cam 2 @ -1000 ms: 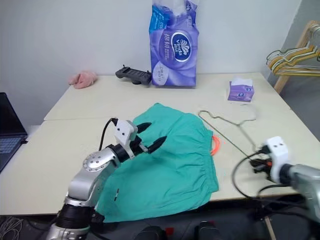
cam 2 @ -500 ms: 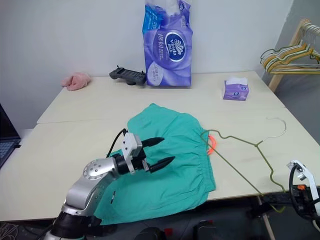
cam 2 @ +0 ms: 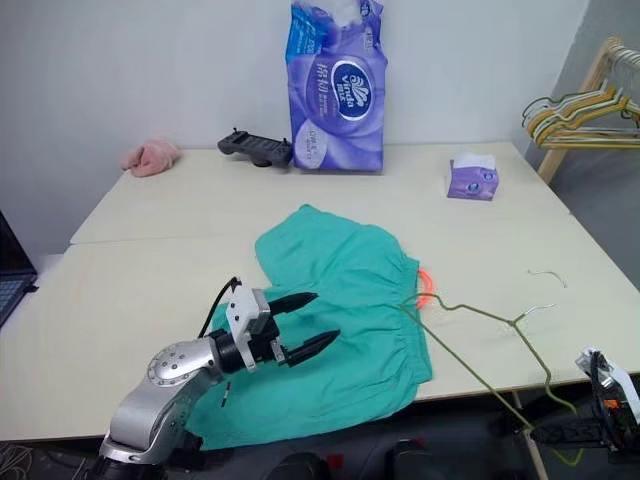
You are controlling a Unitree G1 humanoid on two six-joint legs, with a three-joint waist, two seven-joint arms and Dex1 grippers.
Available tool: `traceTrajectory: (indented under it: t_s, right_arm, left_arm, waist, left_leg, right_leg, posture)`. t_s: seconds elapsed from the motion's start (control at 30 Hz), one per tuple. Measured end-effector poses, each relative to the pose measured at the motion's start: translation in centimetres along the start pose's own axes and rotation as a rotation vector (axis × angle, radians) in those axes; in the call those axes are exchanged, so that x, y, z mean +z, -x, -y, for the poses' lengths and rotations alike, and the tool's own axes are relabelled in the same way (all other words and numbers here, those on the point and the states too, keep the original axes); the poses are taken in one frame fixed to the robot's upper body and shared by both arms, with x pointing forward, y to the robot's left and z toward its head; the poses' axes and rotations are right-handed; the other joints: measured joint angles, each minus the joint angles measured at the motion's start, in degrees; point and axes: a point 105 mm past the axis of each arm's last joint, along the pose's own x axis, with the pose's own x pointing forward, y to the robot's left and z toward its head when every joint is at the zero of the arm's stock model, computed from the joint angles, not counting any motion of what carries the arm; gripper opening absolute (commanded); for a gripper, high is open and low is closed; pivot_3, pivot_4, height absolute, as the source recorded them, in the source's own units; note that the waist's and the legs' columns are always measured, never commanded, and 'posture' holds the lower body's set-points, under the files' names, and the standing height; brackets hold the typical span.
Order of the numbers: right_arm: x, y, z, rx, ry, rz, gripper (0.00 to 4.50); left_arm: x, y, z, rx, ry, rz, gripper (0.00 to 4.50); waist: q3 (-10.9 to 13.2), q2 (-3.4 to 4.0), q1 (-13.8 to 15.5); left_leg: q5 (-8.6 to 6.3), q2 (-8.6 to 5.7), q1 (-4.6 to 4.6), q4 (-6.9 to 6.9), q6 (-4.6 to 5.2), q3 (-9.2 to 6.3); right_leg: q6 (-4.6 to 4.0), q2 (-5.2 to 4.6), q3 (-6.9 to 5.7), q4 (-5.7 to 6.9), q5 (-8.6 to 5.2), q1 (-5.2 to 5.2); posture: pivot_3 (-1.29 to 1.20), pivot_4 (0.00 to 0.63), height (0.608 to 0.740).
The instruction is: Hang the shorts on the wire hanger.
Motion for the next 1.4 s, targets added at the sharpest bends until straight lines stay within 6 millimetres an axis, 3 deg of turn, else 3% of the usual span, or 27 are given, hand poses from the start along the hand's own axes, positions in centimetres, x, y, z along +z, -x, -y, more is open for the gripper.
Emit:
traceTrajectory:
  t_s: [0.3, 0.67, 0.83, 1.13, 1.4]
  right_arm:
    - [0.7, 1.1, 4.2, -0.127, -0.002, 0.028, 0.0]
    - [0.4, -0.4, 2.1, -0.049, 0.123, -0.126, 0.0]
    - [2.3, -0.5, 0.1, 0.024, 0.142, -0.103, 0.0]
    - [3.2, -0.7, 0.1, 0.021, 0.165, -0.121, 0.0]
    - [1.9, -0.8, 1.0, -0.029, 0.203, -0.217, 0.0]
  left_arm:
    - [0.2, 0.0, -0.1, 0.016, 0.004, 0.003, 4.46]
    - [0.3, 0.2, -0.4, 0.017, -0.005, -0.008, 4.46]
    - [-0.2, 0.5, -0.2, 0.023, 0.007, -0.022, 4.46]
    - [-0.4, 0.7, -0.2, 0.035, 0.009, -0.029, 4.46]
    - [-0.2, 0.7, -0.5, 0.047, -0.006, -0.026, 4.46]
  waist:
    - [0.97, 0.13, 0.04]
    - [1.35, 0.29, 0.09]
    - [2.07, 0.19, -0.08]
    - [2.43, 0.23, 1.07]
    - [2.53, 0.27, 1.5]
  left_leg:
    - [0.0, -0.03, -0.02, 0.0, 0.01, -0.01]
    - [0.0, -0.02, -0.05, 0.0, 0.0, -0.06]
    - [0.0, -0.02, -0.03, 0.0, 0.0, -0.01]
    - [-0.01, -0.05, -0.19, -0.02, -0.01, -0.14]
    - [-0.02, -0.05, -0.19, -0.02, -0.01, -0.14]
  right_leg:
    - [0.2, -0.05, 0.0, 0.0, 0.12, -0.01]
    - [0.22, -0.06, -0.05, -0.03, 0.13, -0.02]
    - [0.31, -0.15, -0.04, -0.03, 0.18, -0.04]
    - [0.31, -0.28, -0.11, -0.12, 0.19, -0.11]
    - [0.31, -0.29, -0.14, -0.12, 0.18, -0.11]
  posture:
    - [-0.05, 0.138, 0.74]
    - [-0.03, 0.137, 0.74]
    - [-0.02, 0.137, 0.74]
    - [0.01, 0.144, 0.74]
    - [0.02, 0.136, 0.74]
